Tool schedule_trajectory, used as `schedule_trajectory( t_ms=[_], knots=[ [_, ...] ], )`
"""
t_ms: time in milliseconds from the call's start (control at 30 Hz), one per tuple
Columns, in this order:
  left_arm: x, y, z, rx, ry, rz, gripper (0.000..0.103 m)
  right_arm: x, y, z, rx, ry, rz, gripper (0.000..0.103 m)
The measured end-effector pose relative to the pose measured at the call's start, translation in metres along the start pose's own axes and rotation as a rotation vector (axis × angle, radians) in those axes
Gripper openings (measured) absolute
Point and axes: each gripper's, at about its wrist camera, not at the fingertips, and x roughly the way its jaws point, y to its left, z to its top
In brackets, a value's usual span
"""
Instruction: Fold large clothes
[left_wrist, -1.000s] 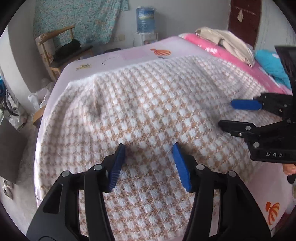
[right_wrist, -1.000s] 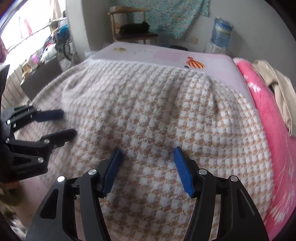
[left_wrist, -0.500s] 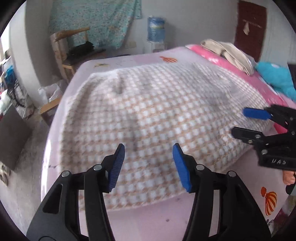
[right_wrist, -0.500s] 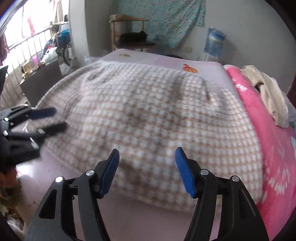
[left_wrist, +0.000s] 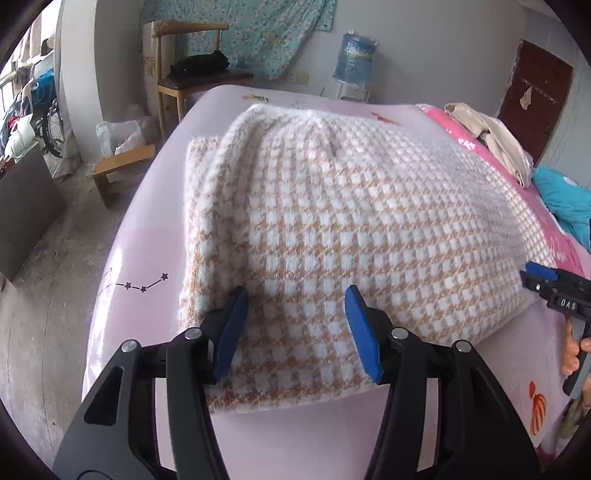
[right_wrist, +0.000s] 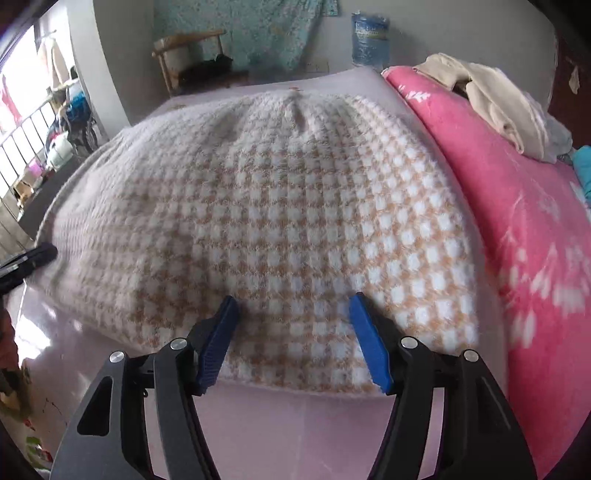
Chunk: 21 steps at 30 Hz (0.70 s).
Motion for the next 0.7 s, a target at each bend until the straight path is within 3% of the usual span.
schedule_trajectory(
  t_ms=[100,200,300,467,567,633,700],
  knots=[
    [-0.021,0.009,0.003,-0.036,-0.069,-0.003,0.054,-0.031,-0.010,-0.003,0.031,-0.089,-0.044,0.061],
    [-0.008,0.025,0.000,-0.103,0.005,0.001,0.056,-0.016,-0.035,-0.012,0.119,-0.054,-0.023,0.061],
    [-0.010,0.020,0.002,-0.095,0.004,0.010,0.056,-0.016,-0.027,-0.011,0.094,-0.054,-0.054,0.061],
    [-0.048,0.017,0.003,-0.136,-0.052,0.001,0.056,-0.051,-0.015,-0.020,0.159,-0.090,0.040,0.065],
    [-0.079,-0.001,-0.004,-0.105,-0.100,0.002,0.066,-0.075,-0.003,-0.034,0.140,-0.122,0.077,0.073],
    [-0.101,-0.019,-0.011,-0.073,-0.136,-0.012,0.081,-0.093,0.008,-0.044,0.117,-0.148,0.094,0.081],
    [-0.122,-0.039,-0.017,-0.041,-0.182,-0.017,0.089,-0.111,0.023,-0.052,0.078,-0.184,0.105,0.086]
  ],
)
